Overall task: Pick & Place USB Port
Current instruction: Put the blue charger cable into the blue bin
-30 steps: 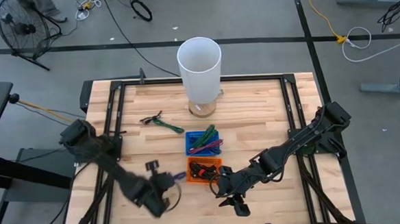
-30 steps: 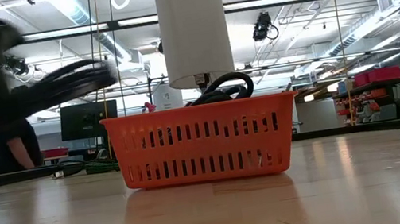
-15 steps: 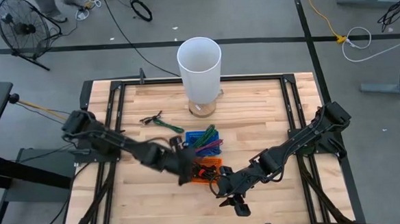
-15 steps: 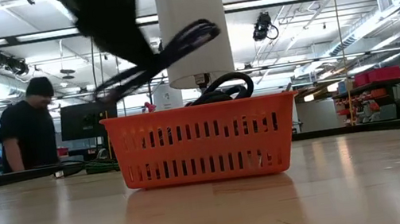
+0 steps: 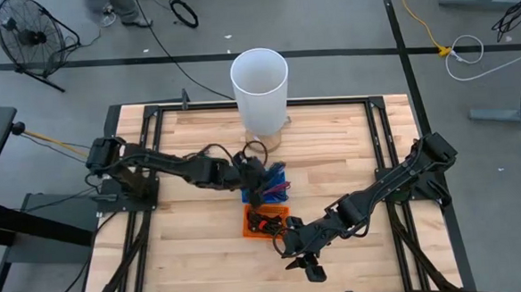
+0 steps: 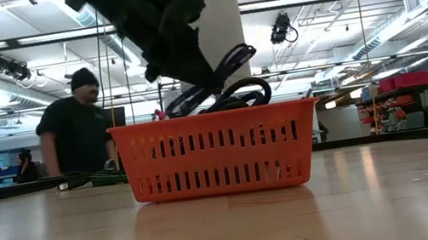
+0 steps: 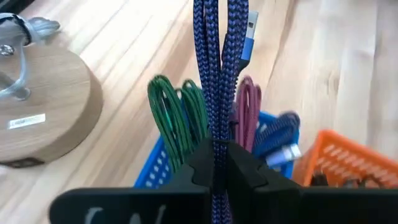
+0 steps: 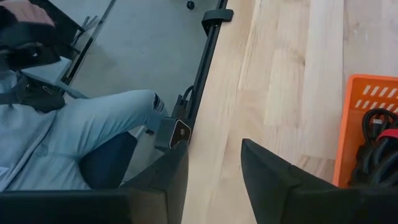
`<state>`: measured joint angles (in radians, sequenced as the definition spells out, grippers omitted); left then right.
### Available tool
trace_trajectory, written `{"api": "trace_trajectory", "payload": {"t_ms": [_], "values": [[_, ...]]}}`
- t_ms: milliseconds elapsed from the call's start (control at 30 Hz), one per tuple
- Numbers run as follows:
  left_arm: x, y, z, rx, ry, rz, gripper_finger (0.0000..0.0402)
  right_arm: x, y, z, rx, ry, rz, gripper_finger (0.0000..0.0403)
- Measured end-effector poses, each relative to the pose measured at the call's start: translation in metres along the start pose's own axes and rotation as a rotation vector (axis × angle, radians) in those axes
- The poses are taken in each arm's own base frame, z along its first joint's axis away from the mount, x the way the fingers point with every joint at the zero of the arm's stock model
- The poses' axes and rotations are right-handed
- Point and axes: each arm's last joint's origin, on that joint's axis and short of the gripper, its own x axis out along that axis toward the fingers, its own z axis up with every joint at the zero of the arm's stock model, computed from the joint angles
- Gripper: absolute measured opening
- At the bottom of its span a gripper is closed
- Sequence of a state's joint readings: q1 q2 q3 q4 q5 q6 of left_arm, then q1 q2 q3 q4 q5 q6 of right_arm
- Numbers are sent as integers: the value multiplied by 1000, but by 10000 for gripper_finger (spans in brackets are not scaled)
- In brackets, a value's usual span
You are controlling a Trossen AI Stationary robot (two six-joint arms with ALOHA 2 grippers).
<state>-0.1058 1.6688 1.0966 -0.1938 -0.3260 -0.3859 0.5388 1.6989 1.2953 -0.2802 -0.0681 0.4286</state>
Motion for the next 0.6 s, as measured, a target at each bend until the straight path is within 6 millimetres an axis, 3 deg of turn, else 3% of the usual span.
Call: {"api": "trace_trajectory", "payload": {"t_ms": [233,500,600], "values": [[11,18,-15,-81,31,15,18,0,0,0,0,1,-8,146],[14,21,-21,-131,23,-1,18,0,-1,0,-11,-9,-34,146],[14,20,-21,-156,24,-9,37,0,-1,0,-10,-7,-35,146]]}}
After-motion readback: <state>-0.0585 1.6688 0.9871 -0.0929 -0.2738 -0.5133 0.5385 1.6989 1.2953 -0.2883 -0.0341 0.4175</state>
